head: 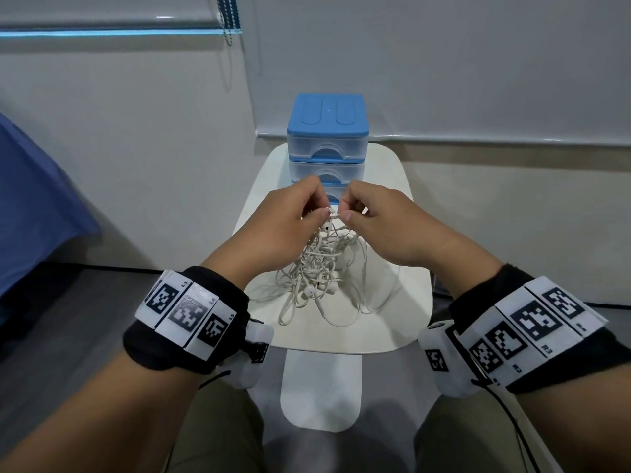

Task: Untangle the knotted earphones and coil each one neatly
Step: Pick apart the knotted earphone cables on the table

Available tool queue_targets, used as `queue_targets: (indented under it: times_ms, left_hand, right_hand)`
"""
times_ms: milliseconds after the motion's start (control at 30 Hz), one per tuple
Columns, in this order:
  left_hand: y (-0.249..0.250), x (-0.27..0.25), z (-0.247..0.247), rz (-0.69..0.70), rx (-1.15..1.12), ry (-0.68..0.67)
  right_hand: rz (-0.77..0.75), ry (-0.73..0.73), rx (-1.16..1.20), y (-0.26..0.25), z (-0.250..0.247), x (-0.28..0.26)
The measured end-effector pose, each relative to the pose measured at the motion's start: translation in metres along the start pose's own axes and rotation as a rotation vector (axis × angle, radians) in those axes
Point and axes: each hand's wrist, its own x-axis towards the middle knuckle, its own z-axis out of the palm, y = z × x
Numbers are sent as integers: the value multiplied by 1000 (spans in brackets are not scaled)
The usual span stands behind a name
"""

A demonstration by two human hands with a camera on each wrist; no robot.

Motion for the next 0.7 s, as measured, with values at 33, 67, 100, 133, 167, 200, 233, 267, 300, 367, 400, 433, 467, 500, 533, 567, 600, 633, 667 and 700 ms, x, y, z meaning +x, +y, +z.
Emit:
queue_targets:
  times_ms: [33, 67, 100, 133, 167, 200, 233, 267, 300, 367, 400, 433, 467, 500, 533, 567, 600, 633, 667, 700]
  left_hand:
    - [0, 0, 0, -8, -4, -16]
    - [-1, -1, -1, -13, -1, -27]
    - [0, -1, 0, -16, 8, -32]
    - [-1, -1, 0, -18, 17, -33]
    - [0, -1, -1, -19, 21, -31]
    - [0, -2, -1, -17, 21, -26]
    - [1, -2, -2, -11, 14, -17]
    - [2, -2, -2, -4, 6, -8]
    - [3, -3, -3, 2, 1, -3]
    - [5, -4, -3, 8, 7, -4]
    - [5, -3, -3, 7, 15, -7]
    - [5, -3, -3, 4, 21, -8]
    - [4, -2, -4, -2, 22, -3]
    - [3, -1, -5, -12, 22, 10]
    - [2, 0, -6, -24, 26, 27]
    - [1, 1, -7, -40, 33, 41]
    - [1, 1, -9, -57, 32, 45]
    - [1, 1, -10, -75, 15, 40]
    - [2, 1, -11, -93, -10, 34]
    - [1, 1, -12, -109, -21, 31]
  right_hand:
    - [2, 1, 5, 0, 0, 1]
    - [4, 5, 15, 0, 0, 1]
    - [8, 13, 34, 1, 0, 2]
    - [14, 21, 58, 1, 0, 2]
    - [24, 27, 74, 1, 0, 3]
    - [34, 28, 71, 2, -1, 3]
    - [43, 22, 42, 1, -1, 3]
    - [50, 10, -2, 1, -1, 3]
    - [54, -2, -43, 0, -1, 3]
    - [61, -13, -77, -3, -1, 4]
    - [65, -12, -83, -4, -2, 4]
    - [69, -10, -85, -6, -3, 4]
    - [72, -8, -79, -7, -3, 5]
    - [73, -8, -65, -8, -2, 5]
    - [72, -10, -51, -10, -1, 5]
    - [69, -14, -51, -12, 1, 6]
    - [66, -12, -64, -13, 5, 7]
    - [60, -4, -87, -14, 9, 9]
    - [49, 9, -107, -16, 13, 10]
    - [34, 25, -118, -16, 17, 12]
